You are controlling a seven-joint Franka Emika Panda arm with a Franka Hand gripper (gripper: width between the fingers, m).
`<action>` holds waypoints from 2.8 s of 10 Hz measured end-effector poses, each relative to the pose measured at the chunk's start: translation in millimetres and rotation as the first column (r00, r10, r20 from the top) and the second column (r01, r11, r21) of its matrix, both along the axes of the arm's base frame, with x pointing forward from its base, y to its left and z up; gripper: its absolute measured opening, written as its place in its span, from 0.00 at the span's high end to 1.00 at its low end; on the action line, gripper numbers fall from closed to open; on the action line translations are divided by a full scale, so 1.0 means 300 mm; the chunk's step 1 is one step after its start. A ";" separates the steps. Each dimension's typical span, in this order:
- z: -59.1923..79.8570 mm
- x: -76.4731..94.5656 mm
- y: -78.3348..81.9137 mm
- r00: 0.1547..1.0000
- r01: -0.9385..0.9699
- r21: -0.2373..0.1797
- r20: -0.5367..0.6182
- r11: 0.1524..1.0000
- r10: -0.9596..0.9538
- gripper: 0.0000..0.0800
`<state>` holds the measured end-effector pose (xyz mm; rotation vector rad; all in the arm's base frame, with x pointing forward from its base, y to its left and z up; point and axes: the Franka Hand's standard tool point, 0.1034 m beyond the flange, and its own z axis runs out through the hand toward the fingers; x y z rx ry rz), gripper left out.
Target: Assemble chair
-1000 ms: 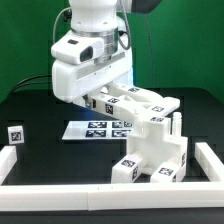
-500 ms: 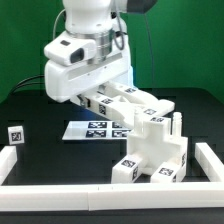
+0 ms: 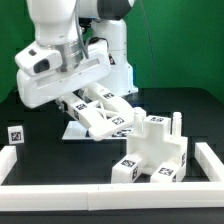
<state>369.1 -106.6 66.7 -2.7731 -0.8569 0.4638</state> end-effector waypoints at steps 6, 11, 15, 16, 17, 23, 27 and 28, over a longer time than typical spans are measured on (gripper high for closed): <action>-0.034 -0.040 -0.099 0.924 0.382 -0.114 0.022 0.917 -0.382 0.64; -0.064 -0.047 -0.092 0.790 0.604 -0.220 0.036 0.766 -0.613 0.64; -0.160 0.021 -0.097 0.758 0.637 -0.265 0.046 0.724 -0.651 0.64; -0.165 0.012 -0.086 0.759 0.636 -0.265 0.040 0.725 -0.650 0.64; -0.164 0.013 -0.087 0.759 0.635 -0.266 0.040 0.726 -0.649 0.64; -0.144 0.033 -0.084 0.761 0.631 -0.266 0.028 0.729 -0.648 0.19; -0.100 0.135 -0.109 0.747 0.664 -0.206 0.150 0.719 -0.647 0.19; -0.085 0.138 -0.096 0.725 0.685 -0.163 0.253 0.710 -0.641 0.19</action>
Offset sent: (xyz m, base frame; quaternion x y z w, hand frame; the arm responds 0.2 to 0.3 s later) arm 0.0132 -0.0461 -0.0049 0.0192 -0.0390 0.1629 0.9857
